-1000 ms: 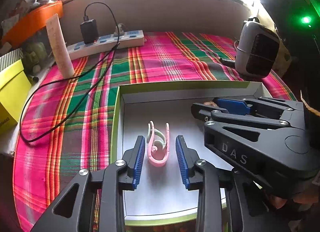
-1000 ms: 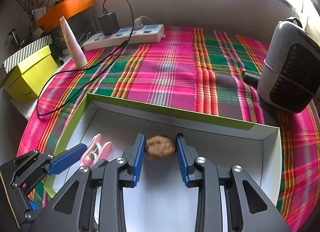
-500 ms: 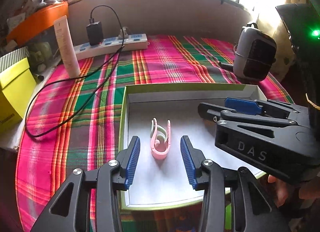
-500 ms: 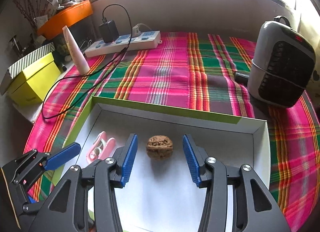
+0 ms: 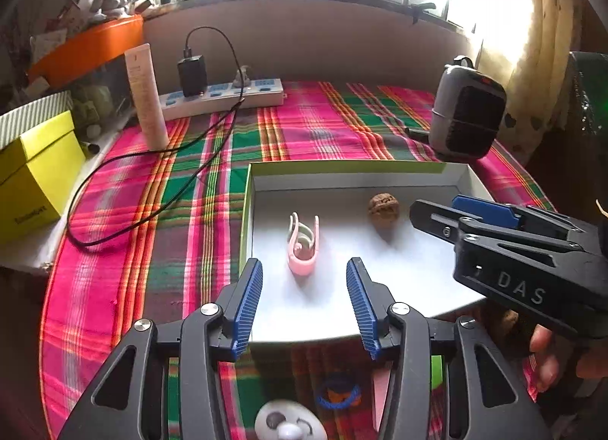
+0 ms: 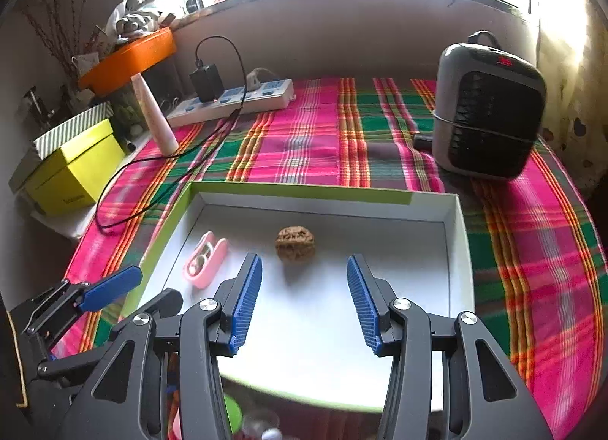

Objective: Organize objects
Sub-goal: 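Withdraw both grippers from the tray toward the remaining objects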

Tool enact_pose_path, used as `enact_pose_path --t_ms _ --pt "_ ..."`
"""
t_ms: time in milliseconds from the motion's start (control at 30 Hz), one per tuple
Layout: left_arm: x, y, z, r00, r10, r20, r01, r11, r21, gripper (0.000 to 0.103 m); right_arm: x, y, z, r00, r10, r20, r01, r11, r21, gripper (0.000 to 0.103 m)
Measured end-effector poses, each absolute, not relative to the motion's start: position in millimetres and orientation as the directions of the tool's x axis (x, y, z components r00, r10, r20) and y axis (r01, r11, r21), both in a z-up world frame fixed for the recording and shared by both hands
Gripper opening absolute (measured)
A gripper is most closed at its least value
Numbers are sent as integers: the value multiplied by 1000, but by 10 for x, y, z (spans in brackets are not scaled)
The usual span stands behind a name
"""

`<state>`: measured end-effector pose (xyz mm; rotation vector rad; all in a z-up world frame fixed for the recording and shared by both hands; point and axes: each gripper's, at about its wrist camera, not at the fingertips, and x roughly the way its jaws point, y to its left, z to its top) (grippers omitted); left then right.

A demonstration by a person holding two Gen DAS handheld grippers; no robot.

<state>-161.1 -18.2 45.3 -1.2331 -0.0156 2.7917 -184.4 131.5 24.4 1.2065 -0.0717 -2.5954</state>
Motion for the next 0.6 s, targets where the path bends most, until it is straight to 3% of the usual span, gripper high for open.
enact_pose_path --t_ms 600 --pt "-1079 -221 513 -709 62 -702 -52 -998 -36 45 -1241 1407 286 -666 -258 -700 244 -962 122 48"
